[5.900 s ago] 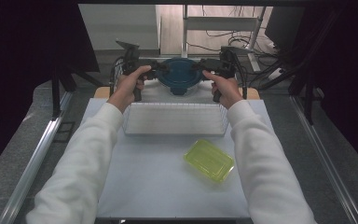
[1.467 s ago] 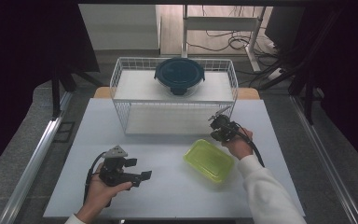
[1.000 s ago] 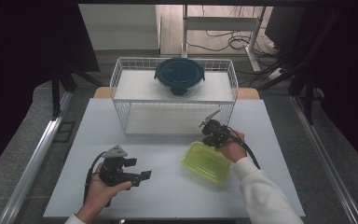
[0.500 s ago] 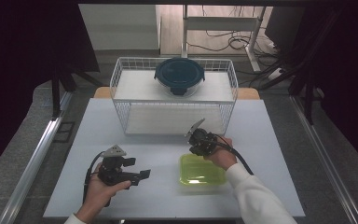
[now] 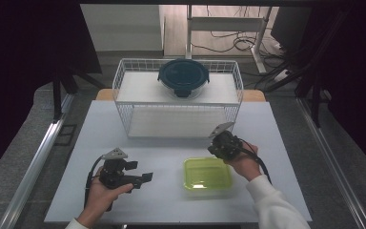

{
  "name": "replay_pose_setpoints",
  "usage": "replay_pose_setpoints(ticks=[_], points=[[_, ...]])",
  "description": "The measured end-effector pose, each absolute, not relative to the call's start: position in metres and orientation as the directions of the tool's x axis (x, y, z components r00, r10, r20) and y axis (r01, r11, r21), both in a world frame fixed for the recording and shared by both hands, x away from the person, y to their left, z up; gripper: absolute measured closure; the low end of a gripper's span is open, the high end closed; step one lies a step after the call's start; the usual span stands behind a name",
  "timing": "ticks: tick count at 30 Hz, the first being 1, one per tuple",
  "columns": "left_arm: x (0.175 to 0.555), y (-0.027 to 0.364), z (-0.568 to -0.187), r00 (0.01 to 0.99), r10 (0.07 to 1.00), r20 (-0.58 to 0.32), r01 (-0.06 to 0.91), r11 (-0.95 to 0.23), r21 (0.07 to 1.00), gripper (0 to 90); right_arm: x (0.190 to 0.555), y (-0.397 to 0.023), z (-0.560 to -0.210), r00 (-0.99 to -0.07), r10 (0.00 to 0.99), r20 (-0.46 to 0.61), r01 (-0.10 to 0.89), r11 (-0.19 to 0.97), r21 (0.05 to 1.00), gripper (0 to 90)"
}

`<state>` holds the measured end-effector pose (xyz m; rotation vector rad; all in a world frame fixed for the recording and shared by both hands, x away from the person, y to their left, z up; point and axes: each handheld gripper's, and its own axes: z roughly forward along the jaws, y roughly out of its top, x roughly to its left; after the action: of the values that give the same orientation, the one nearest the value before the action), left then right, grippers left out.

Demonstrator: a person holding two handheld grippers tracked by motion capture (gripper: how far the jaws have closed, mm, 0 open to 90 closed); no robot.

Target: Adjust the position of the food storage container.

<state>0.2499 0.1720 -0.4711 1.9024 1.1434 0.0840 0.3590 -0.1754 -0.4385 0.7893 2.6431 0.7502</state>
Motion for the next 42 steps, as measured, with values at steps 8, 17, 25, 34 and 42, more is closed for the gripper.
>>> replay_pose_setpoints(ticks=[8,17,25,34,42], points=[[0.251,0.171,-0.474,0.571,0.742,-0.35,0.681,-0.191,0.707,18.5,0.328,-0.222,-0.432,-0.74,0.657,-0.143,0.482,0.667,0.568,88.6],[0.252,0.169,-0.474,0.573,0.743,-0.345,0.682,-0.199,0.704,18.5,0.303,-0.257,-0.455,-0.699,0.709,-0.095,0.563,0.628,0.538,88.6],[0.251,0.171,-0.475,0.572,0.742,-0.35,0.683,-0.195,0.703,18.6,0.304,-0.253,-0.463,-0.699,0.711,-0.076,0.586,0.631,0.509,88.6],[0.25,0.172,-0.474,0.57,0.741,-0.355,0.683,-0.186,0.706,18.7,0.305,-0.247,-0.47,-0.705,0.706,-0.066,0.594,0.64,0.487,88.6],[0.251,0.172,-0.475,0.57,0.739,-0.359,0.686,-0.187,0.703,18.7,0.305,-0.24,-0.471,-0.714,0.696,-0.078,0.582,0.652,0.486,88.6]])
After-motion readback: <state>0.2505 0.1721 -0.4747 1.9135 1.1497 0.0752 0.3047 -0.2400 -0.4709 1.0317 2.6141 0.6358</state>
